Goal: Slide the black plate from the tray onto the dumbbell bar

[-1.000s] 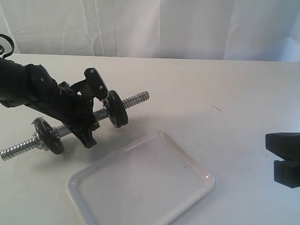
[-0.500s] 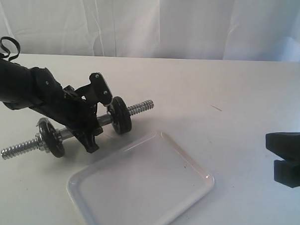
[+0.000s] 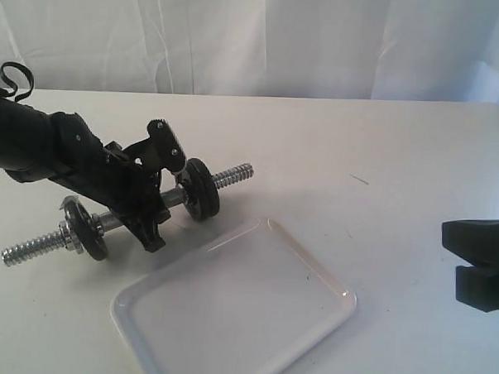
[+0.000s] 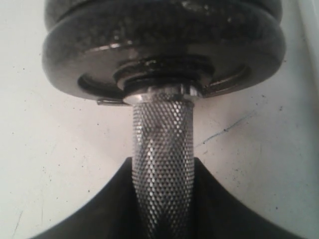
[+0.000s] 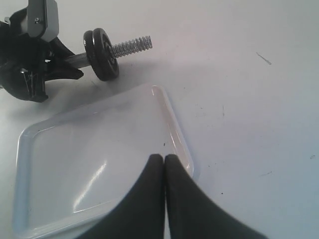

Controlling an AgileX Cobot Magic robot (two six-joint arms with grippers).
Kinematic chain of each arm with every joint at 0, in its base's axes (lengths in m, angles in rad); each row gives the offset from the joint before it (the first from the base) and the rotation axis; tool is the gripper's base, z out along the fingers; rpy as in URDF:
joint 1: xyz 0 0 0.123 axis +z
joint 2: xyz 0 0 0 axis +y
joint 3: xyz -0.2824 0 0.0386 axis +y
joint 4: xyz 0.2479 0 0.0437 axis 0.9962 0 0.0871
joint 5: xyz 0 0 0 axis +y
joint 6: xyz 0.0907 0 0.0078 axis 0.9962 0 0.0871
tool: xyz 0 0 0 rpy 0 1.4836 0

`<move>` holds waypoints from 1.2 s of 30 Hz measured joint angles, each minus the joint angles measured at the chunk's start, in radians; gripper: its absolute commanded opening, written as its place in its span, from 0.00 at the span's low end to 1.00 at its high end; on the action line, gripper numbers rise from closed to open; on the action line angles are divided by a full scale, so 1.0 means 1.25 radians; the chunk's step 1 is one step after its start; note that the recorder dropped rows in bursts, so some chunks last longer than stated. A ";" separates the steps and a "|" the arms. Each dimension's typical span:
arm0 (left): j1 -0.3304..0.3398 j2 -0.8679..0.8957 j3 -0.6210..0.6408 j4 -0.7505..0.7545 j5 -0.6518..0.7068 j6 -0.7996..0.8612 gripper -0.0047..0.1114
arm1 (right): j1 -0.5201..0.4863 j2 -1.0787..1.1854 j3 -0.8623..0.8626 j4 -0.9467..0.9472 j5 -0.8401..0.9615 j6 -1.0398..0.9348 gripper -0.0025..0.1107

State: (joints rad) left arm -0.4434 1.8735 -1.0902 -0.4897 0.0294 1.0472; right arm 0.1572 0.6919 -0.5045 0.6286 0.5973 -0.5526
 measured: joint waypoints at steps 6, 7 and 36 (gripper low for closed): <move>0.000 0.000 0.000 0.000 0.000 -0.010 0.22 | 0.000 0.000 0.000 0.000 0.000 0.000 0.02; 0.000 0.000 0.000 0.000 0.002 -0.011 0.29 | 0.000 0.000 0.000 0.000 0.000 0.000 0.02; 0.039 -0.015 -0.045 0.136 -0.372 -0.195 0.04 | 0.000 0.000 0.000 0.016 0.001 -0.001 0.02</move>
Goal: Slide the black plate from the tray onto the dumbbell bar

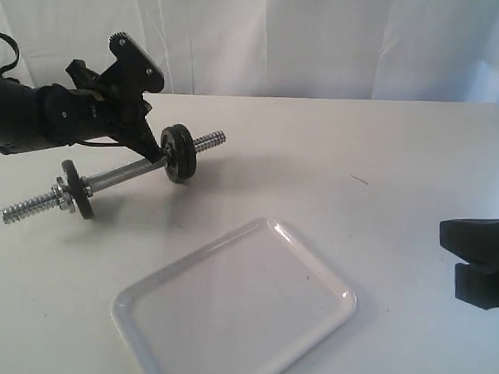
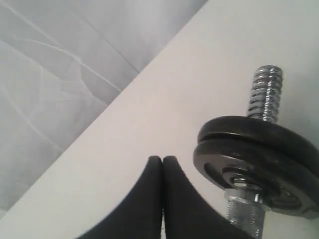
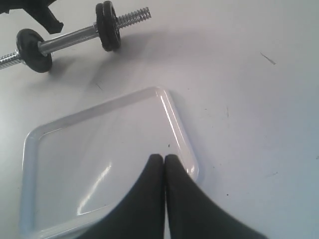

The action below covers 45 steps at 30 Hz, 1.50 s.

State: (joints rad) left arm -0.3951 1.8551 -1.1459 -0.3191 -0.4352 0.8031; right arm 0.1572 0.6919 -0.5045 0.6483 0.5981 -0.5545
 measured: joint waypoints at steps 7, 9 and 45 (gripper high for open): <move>0.154 0.238 -0.216 0.073 0.150 -0.077 0.04 | 0.000 0.000 0.000 0.007 0.005 -0.002 0.02; 0.182 0.290 -0.270 0.105 0.185 -0.093 0.04 | 0.000 0.000 0.000 0.011 0.008 -0.005 0.02; 0.129 0.323 -0.294 0.475 0.091 -0.343 0.04 | 0.000 0.000 0.000 0.037 -0.015 -0.010 0.02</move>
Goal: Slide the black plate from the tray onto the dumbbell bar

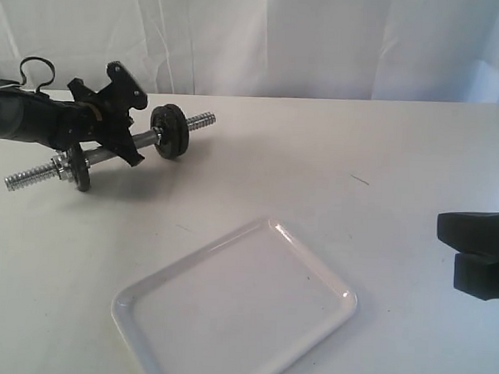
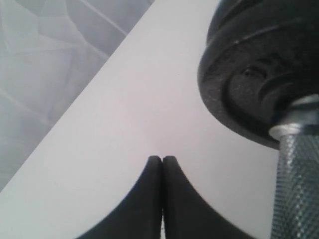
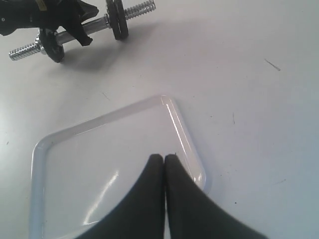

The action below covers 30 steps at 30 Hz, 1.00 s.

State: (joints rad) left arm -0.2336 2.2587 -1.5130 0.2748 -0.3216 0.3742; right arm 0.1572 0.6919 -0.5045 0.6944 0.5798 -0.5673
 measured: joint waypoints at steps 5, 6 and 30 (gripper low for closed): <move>-0.009 -0.010 0.003 0.000 0.050 -0.015 0.04 | 0.000 0.000 0.000 0.000 0.001 0.000 0.02; -0.011 -0.012 0.004 0.002 0.054 -0.016 0.04 | 0.000 0.000 0.000 0.000 0.001 0.000 0.02; -0.012 -0.041 0.036 0.002 0.144 -0.083 0.04 | 0.000 0.000 0.000 0.010 0.009 0.000 0.02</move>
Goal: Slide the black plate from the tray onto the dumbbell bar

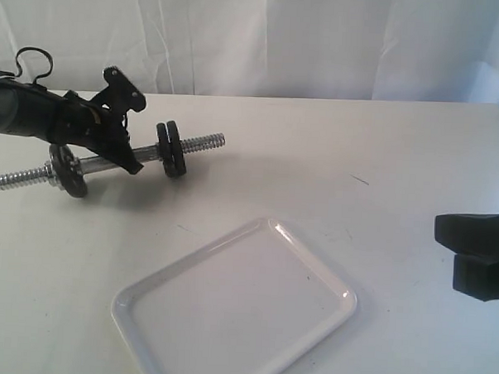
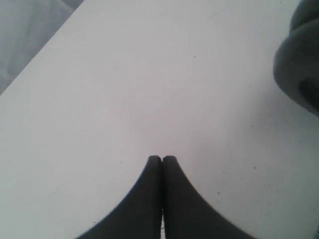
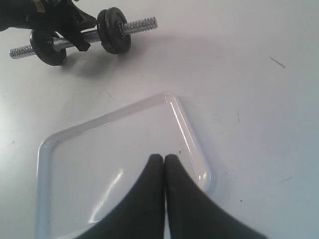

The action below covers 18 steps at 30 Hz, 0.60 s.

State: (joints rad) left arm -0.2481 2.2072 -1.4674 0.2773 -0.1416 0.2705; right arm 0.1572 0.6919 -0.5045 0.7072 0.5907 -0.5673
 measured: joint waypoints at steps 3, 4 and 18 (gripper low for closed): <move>0.000 -0.001 0.000 -0.018 0.012 -0.006 0.04 | 0.000 0.000 0.000 0.009 0.001 0.000 0.02; 0.000 -0.001 0.000 -0.023 0.016 -0.006 0.04 | 0.000 0.000 0.000 0.010 0.001 -0.001 0.02; -0.036 -0.009 0.000 -0.066 0.063 -0.006 0.04 | 0.000 0.000 0.000 0.014 0.004 -0.010 0.02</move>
State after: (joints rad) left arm -0.2927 2.1963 -1.4674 0.1948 -0.0633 0.2633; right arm 0.1572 0.6919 -0.5045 0.7244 0.5962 -0.5802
